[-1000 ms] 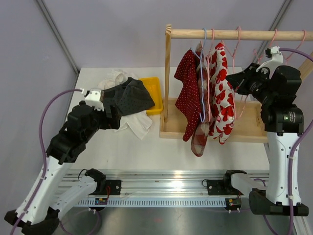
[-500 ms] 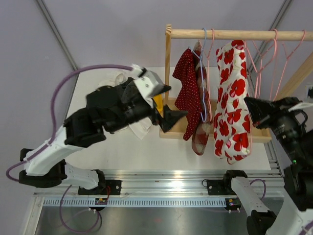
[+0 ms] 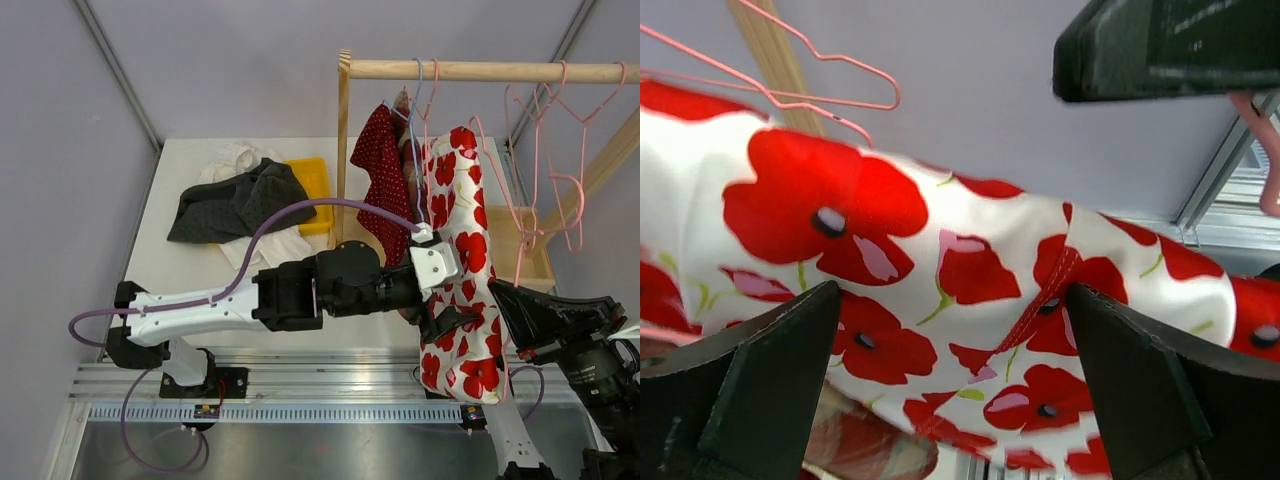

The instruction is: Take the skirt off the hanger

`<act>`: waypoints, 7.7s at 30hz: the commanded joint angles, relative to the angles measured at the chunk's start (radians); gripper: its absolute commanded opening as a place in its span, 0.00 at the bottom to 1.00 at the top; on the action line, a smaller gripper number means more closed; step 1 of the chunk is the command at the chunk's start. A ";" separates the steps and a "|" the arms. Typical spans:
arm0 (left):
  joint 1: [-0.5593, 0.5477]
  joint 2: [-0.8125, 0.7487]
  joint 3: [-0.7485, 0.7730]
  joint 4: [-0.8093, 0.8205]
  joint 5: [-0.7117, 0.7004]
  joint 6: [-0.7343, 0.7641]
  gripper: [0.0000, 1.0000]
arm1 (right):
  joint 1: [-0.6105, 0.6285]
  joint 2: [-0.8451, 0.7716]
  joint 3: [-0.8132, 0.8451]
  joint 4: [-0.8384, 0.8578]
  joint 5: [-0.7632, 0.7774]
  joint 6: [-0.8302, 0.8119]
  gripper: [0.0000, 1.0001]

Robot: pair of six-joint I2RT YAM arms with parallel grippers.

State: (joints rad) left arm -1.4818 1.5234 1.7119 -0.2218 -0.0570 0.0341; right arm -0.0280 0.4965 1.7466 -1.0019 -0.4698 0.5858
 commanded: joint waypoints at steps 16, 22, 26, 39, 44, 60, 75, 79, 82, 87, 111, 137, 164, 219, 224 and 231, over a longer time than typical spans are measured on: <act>-0.126 -0.156 -0.165 0.115 -0.144 0.026 0.00 | 0.005 0.071 0.070 0.008 0.115 -0.073 0.00; -0.371 -0.302 -0.351 0.001 -0.320 -0.009 0.00 | 0.005 0.160 0.090 0.069 0.233 -0.118 0.00; -0.483 -0.330 -0.500 -0.105 -0.392 -0.155 0.00 | 0.005 0.204 0.056 0.160 0.247 -0.107 0.00; -0.586 -0.370 -0.825 -0.183 -0.481 -0.583 0.00 | 0.005 0.419 0.123 0.226 0.251 -0.110 0.00; -0.586 -0.292 -0.839 -0.232 -0.451 -0.637 0.00 | 0.005 0.386 0.108 0.157 0.246 -0.121 0.00; -0.503 -0.449 -0.897 -0.455 -0.642 -0.711 0.00 | 0.005 0.295 -0.007 0.074 0.249 -0.120 0.00; -0.443 -0.422 -0.897 -0.432 -0.673 -0.694 0.00 | 0.005 0.197 -0.102 0.025 0.237 -0.112 0.00; -0.353 -0.456 -0.851 -0.533 -0.696 -0.662 0.00 | 0.005 0.257 -0.117 0.140 0.266 -0.127 0.00; -0.238 -0.491 -0.793 -0.631 -0.724 -0.610 0.00 | 0.005 0.344 -0.088 0.247 0.273 -0.121 0.00; -0.013 -0.626 -0.665 -0.701 -0.756 -0.420 0.00 | 0.005 0.557 -0.007 0.384 0.247 -0.112 0.00; 1.098 -0.040 0.234 -0.459 -0.234 0.014 0.00 | 0.005 0.447 -0.329 0.342 0.220 -0.115 0.84; 1.244 -0.357 -0.424 -0.355 -0.066 -0.178 0.99 | 0.005 0.519 -0.014 0.333 -0.111 -0.128 0.89; 1.244 -0.499 -0.635 -0.272 -0.103 -0.152 0.99 | 0.007 0.619 -0.058 0.543 -0.219 0.000 0.68; 0.129 -0.296 -0.158 -0.199 -0.165 -0.072 0.99 | 0.105 0.343 0.031 0.163 0.086 -0.138 0.00; -0.004 -0.218 -0.227 0.016 -0.210 -0.100 0.99 | 0.103 0.298 0.068 0.115 0.042 -0.090 0.00; -0.061 -0.108 -0.278 0.179 -0.264 -0.122 0.99 | 0.105 0.260 0.091 0.094 -0.021 -0.034 0.00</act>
State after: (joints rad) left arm -1.5387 1.3907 1.4349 -0.2195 -0.2665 -0.0643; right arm 0.0715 0.7616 1.8008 -0.9844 -0.4358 0.5087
